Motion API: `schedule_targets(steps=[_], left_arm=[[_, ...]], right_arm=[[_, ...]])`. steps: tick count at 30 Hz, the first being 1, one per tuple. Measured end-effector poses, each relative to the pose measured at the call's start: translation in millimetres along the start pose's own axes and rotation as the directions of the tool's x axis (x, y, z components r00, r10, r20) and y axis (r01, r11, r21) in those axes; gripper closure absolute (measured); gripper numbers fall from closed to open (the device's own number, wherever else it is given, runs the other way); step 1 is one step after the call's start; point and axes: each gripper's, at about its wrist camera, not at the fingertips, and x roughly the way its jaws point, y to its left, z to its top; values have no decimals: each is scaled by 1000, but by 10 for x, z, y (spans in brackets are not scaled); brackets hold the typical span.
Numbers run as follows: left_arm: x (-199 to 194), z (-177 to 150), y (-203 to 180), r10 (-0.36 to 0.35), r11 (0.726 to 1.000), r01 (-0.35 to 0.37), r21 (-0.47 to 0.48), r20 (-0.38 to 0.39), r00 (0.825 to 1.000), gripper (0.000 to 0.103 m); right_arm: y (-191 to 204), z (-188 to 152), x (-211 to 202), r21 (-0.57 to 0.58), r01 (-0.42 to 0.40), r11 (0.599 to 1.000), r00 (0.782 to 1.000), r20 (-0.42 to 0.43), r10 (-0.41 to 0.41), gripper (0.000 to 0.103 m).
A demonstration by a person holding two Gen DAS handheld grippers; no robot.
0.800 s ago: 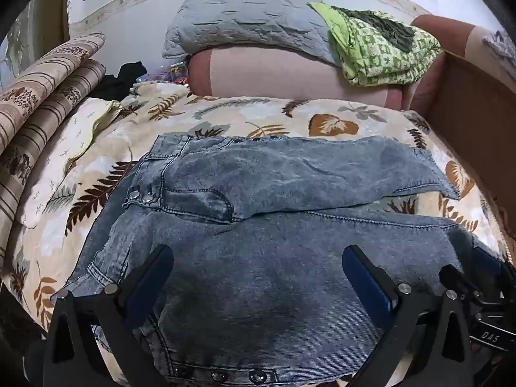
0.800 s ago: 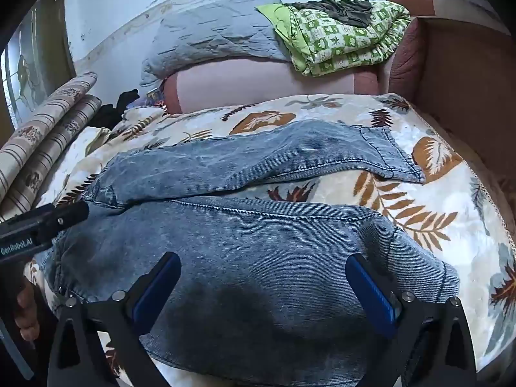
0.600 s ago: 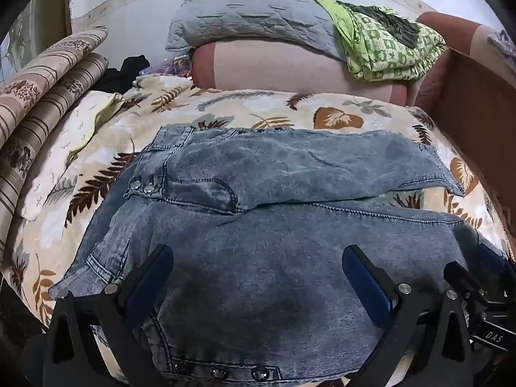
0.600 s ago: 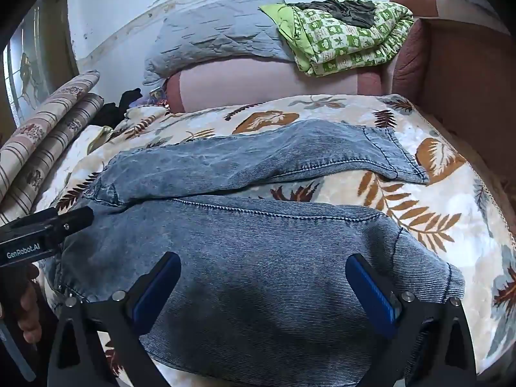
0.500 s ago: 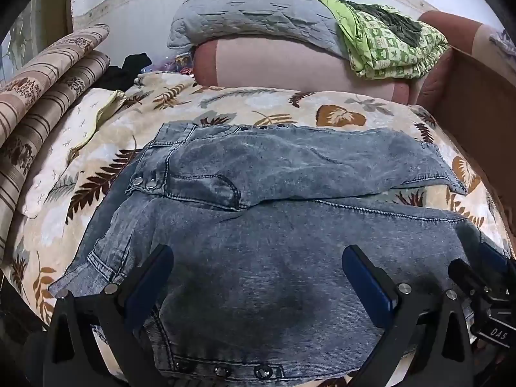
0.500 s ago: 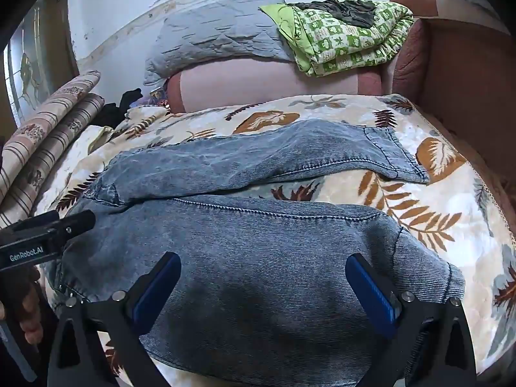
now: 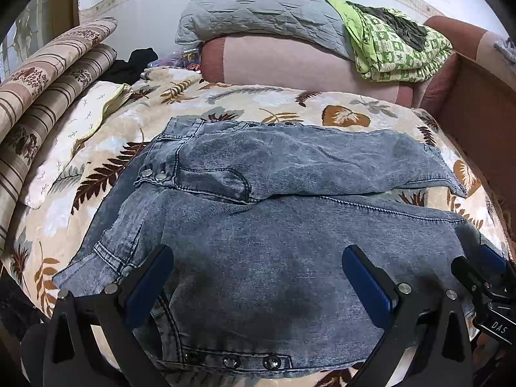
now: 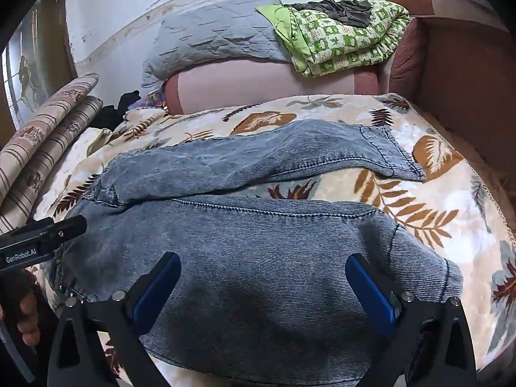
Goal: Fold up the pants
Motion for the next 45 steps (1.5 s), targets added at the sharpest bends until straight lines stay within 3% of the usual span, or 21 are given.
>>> schedule_targets(steps=[45], left_arm=[[10, -112, 39, -2, 1000, 1, -19, -29, 1000, 0]], right_arm=[[-28, -28, -21, -9, 21, 1000, 1000, -9, -21, 0]])
